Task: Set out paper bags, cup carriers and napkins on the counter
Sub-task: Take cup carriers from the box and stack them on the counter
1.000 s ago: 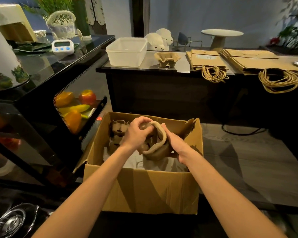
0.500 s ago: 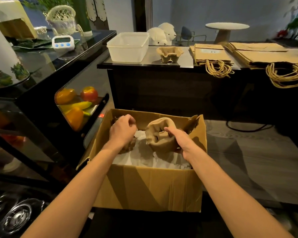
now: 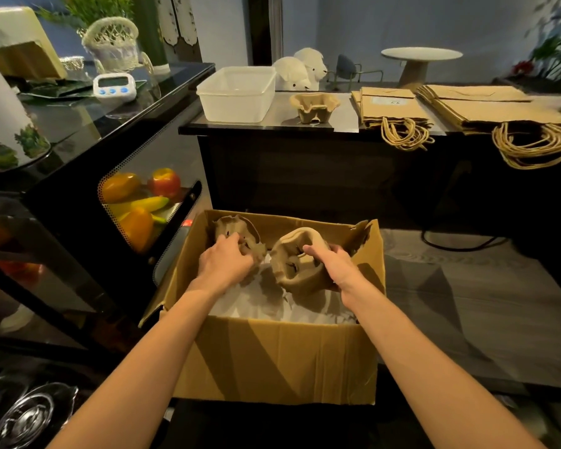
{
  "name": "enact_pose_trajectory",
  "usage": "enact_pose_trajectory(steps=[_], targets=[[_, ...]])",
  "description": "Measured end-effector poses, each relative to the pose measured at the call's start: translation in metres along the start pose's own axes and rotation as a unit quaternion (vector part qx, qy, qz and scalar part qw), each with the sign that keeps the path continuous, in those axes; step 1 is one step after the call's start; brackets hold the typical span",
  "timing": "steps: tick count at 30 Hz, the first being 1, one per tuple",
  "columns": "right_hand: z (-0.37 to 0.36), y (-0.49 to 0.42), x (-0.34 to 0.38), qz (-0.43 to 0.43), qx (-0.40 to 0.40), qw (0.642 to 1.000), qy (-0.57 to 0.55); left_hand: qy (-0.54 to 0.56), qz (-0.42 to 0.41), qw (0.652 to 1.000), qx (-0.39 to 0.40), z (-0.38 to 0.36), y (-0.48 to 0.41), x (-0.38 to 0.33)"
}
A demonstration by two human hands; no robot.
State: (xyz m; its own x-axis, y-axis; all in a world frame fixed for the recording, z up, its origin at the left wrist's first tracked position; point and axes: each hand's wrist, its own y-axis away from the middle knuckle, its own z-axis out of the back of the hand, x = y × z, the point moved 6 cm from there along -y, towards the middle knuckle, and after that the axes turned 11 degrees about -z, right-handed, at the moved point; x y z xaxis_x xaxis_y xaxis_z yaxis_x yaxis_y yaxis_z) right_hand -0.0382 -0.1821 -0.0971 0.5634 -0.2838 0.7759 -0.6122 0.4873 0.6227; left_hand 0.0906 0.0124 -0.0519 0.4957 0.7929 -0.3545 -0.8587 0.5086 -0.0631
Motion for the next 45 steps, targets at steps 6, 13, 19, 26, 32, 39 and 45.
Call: enact_pose_trajectory(steps=[6, 13, 19, 26, 32, 39, 45], targets=[[0.012, -0.002, -0.001, -0.004, -0.019, 0.998, -0.055, 0.408, 0.041, 0.909, -0.077, 0.018, 0.003, -0.010], [0.016, 0.003, 0.001, -0.007, -0.038, 0.992, -0.121, 0.599, 0.120, 0.790, -0.056, -0.002, 0.007, -0.013], [0.010, 0.003, 0.000, 0.002, -0.017, 0.997, -0.074, 0.646, 0.066, 0.760, -0.022, 0.001, 0.005, -0.024], [0.011, 0.010, 0.007, 0.031, -0.025, 0.997, -0.071, 0.583, 0.009, 0.811, -0.034, 0.002, 0.008, -0.055], [0.004, 0.012, 0.010, 0.030, 0.001, 0.995, -0.097, 0.503, -0.012, 0.864, -0.035, -0.008, 0.007, -0.066], [-0.004, 0.018, 0.010, 0.039, 0.031, 0.994, -0.092, 0.516, -0.028, 0.856, -0.006, -0.023, 0.011, -0.076], [-0.009, 0.021, 0.010, 0.056, 0.073, 0.994, -0.059, 0.452, -0.032, 0.891, -0.029, -0.024, 0.007, -0.068]])
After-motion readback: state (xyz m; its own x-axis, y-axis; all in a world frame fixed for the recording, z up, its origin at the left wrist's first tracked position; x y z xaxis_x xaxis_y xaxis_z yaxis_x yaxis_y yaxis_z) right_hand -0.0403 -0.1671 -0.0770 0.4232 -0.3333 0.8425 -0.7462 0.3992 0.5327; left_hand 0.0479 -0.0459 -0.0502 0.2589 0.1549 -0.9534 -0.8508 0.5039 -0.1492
